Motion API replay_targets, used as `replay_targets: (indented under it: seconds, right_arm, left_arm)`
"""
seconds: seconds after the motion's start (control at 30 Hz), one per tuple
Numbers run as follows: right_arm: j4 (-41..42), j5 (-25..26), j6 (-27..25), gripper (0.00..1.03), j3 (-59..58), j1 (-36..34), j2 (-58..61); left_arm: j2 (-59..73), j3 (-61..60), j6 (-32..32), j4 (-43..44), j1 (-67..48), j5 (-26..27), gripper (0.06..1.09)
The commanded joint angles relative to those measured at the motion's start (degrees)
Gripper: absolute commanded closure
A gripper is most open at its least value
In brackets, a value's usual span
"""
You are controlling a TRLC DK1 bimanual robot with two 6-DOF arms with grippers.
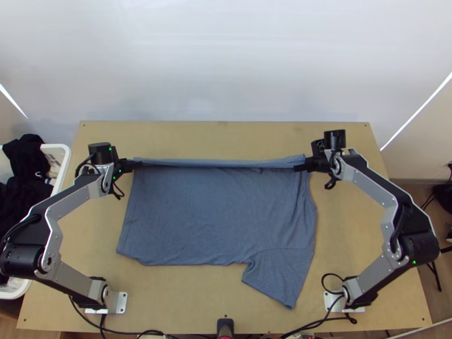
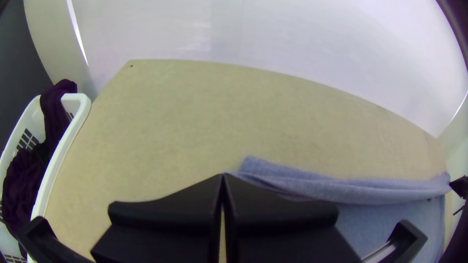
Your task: Fold the t-shirt
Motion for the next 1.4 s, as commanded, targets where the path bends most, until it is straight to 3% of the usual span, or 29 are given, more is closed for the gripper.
replay_targets:
  seconds: [0.0, 0.63, 0.7, 0.73, 0.87, 0.9, 0.93, 0.97, 1.0, 1.2, 1.23, 1.3, 1.37]
  right_arm:
    - [0.04, 0.05, 0.90, 1.00, -5.83, 0.38, -4.53]
    - [2.50, 0.05, 3.27, 1.00, -13.30, 1.87, -6.11]
    - [2.50, 0.05, 3.80, 0.90, -13.48, 1.87, -6.11]
    - [2.50, 0.05, 4.24, 0.85, -13.57, 1.87, -6.20]
    - [2.24, 0.14, 4.85, 0.55, -15.15, 1.87, -9.45]
    - [1.54, 0.14, 5.38, 0.40, -15.50, 1.96, -11.12]
    - [-0.05, 0.14, 6.26, 0.24, -15.85, 2.05, -13.06]
    - [-2.15, 0.14, 6.79, 0.12, -15.94, 2.31, -15.34]
    - [-4.53, 0.05, 7.58, 0.05, -16.03, 2.93, -17.89]
    - [-12.53, -0.39, 9.16, 0.04, -21.04, 9.17, -38.55]
    - [-15.87, -1.27, 10.92, 0.04, -21.30, 10.31, -40.39]
    - [-20.26, -1.62, 22.26, 0.04, -22.53, 10.05, -42.68]
    - [-21.58, -2.33, 25.68, 0.04, -25.08, 11.72, -45.93]
  left_arm:
    - [-1.84, -2.73, 0.01, 0.02, 0.13, 0.26, 1.05]
    - [1.50, -6.16, 2.47, -0.42, -0.66, -0.70, 1.05]
    - [1.85, -6.16, 3.26, -0.24, -0.66, -0.88, 1.05]
    - [1.85, -6.34, 3.35, 0.02, -0.66, -0.97, 1.00]
    - [-1.66, -7.57, 1.15, 4.15, -0.40, -1.14, 0.51]
    - [-3.24, -7.74, 1.15, 4.42, -0.22, 0.17, 0.39]
    - [-4.56, -7.74, 0.89, 4.33, 0.13, 2.81, 0.19]
    - [-5.71, -7.30, 0.54, 3.89, 0.66, 4.83, 0.10]
    - [-6.94, -6.60, -0.52, 2.13, 0.83, 6.06, 0.10]
    - [-12.30, -3.52, -3.24, -6.74, 0.92, 6.85, 0.10]
    - [-12.91, -3.35, -3.68, -7.97, 1.19, 6.85, 0.10]
    - [-14.06, -3.88, -4.91, -8.33, 1.98, 6.85, 0.10]
    - [-15.29, -4.84, -6.58, -8.33, 2.68, 6.77, 0.10]
